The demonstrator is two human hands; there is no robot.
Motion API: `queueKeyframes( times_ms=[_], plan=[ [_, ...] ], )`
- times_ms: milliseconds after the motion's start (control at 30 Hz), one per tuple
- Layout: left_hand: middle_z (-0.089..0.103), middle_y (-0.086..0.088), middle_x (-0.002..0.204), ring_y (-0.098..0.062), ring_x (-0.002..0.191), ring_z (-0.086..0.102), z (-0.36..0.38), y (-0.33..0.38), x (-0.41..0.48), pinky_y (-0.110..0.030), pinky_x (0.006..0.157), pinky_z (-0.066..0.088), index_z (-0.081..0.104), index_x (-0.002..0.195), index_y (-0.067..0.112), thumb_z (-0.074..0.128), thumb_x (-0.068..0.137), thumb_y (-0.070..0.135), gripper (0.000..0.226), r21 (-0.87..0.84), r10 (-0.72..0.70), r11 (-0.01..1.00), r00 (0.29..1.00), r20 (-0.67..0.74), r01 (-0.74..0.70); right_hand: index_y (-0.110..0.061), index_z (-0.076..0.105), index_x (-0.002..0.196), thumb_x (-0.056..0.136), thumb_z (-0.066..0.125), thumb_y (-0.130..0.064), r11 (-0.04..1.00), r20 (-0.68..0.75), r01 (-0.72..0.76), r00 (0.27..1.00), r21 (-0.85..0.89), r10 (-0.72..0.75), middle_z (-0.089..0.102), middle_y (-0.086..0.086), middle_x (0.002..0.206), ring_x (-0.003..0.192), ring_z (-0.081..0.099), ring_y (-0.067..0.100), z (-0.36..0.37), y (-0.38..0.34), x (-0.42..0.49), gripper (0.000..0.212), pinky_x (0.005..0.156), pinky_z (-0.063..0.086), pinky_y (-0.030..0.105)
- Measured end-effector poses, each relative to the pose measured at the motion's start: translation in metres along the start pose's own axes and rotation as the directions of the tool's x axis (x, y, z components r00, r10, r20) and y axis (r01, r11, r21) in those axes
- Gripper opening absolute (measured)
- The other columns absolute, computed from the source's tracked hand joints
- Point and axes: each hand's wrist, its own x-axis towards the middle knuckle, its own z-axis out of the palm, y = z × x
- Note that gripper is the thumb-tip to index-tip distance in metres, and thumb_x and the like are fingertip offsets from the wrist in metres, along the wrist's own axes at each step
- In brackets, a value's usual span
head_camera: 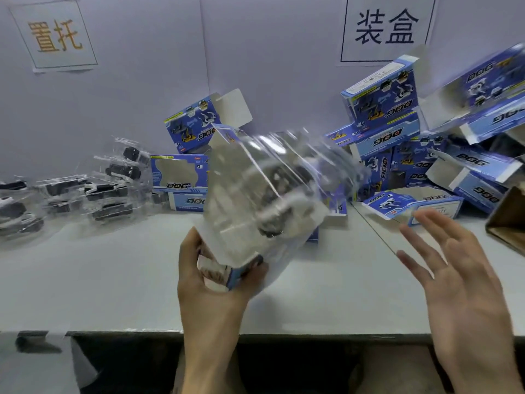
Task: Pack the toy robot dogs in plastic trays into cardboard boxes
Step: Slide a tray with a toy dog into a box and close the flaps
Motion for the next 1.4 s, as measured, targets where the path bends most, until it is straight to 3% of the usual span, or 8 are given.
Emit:
queueKeyframes(
  times_ms=[167,267,433,667,833,1000,1200,1400],
  plan=[
    [0.068,0.018,0.117,-0.002,0.111,0.063,0.012,0.003,-0.002,-0.048,0.096,0.051,0.054,0.120,0.048,0.089,0.042,0.051,0.086,-0.143,-0.190,0.972,0.981,-0.026,0.184,-0.024,0.062,0.120,0.098,0.038,-0.019,1.000,-0.030,-0.023,0.999,0.020,0.023,0.061,0.003,0.136,0.120,0.064,0.023,-0.001,-0.002,0.001,0.033,0.085,0.056,0.029],
    [0.071,0.016,0.110,-0.001,0.103,0.065,0.021,-0.010,-0.006,-0.031,0.080,0.059,0.060,0.110,0.046,0.094,0.046,0.051,0.073,-0.131,-0.280,0.949,0.957,0.074,0.288,-0.022,0.064,0.117,0.099,0.039,-0.017,0.999,-0.038,-0.037,0.999,0.021,0.038,0.063,0.004,0.134,0.116,0.066,0.027,0.001,-0.004,-0.001,0.031,0.081,0.056,0.025],
    [0.058,0.010,0.133,-0.007,0.121,0.055,0.049,-0.028,-0.011,-0.040,0.094,0.056,0.050,0.139,0.032,0.082,0.055,0.056,0.093,0.032,-0.335,0.941,0.914,0.231,0.337,-0.024,0.070,0.107,0.093,0.047,-0.025,0.997,-0.033,-0.072,0.997,0.006,0.072,0.068,0.000,0.126,0.109,0.069,0.024,0.002,-0.004,-0.002,0.027,0.076,0.056,0.023],
    [0.055,0.011,0.136,-0.009,0.117,0.059,0.052,-0.047,-0.024,-0.028,0.090,0.057,0.036,0.142,0.037,0.083,0.056,0.048,0.098,0.031,-0.413,0.898,0.815,0.406,0.439,-0.025,0.073,0.099,0.099,0.044,-0.022,0.994,-0.068,-0.078,0.995,-0.074,0.073,0.072,0.002,0.114,0.104,0.070,0.025,0.000,-0.006,0.001,0.029,0.073,0.056,0.021],
    [0.054,0.018,0.131,0.000,0.108,0.062,0.048,-0.055,-0.022,-0.018,0.074,0.056,0.029,0.143,0.044,0.083,0.055,0.050,0.104,0.051,-0.429,0.887,0.778,0.458,0.459,-0.019,0.068,0.080,0.094,0.047,-0.022,0.975,0.080,0.156,0.986,-0.157,-0.145,0.072,0.002,0.078,0.072,0.068,0.021,0.036,-0.042,0.038,0.026,0.065,0.054,0.025],
    [0.050,0.014,0.139,-0.004,0.113,0.059,0.046,-0.055,-0.017,-0.013,0.071,0.054,0.021,0.151,0.044,0.080,0.061,0.050,0.107,0.075,-0.425,0.890,0.757,0.496,0.450,-0.012,0.060,0.066,0.102,0.050,-0.025,0.871,0.487,0.331,0.864,-0.363,-0.125,0.056,0.000,0.055,0.047,0.048,0.009,0.100,-0.068,0.106,0.040,0.044,0.038,0.017],
    [0.064,0.025,0.118,0.005,0.106,0.063,0.043,-0.063,-0.015,-0.012,0.074,0.053,0.025,0.151,0.043,0.083,0.071,0.040,0.099,0.021,-0.378,0.900,0.754,0.538,0.436,-0.009,0.066,0.076,0.102,0.052,-0.036,0.503,0.629,0.378,0.485,-0.777,0.607,0.055,-0.007,0.056,0.050,0.047,0.008,0.121,-0.003,0.122,0.040,0.056,0.041,0.021],
    [0.059,0.019,0.127,0.010,0.108,0.059,0.043,-0.063,-0.017,-0.007,0.072,0.050,0.025,0.148,0.045,0.082,0.067,0.041,0.099,-0.008,-0.358,0.904,0.767,0.533,0.427,-0.018,0.059,0.066,0.101,0.052,-0.041,0.602,0.686,0.333,0.413,-0.726,0.598,0.050,-0.011,0.054,0.049,0.042,0.003,0.107,0.017,0.118,0.043,0.056,0.037,0.018]
  ],
)
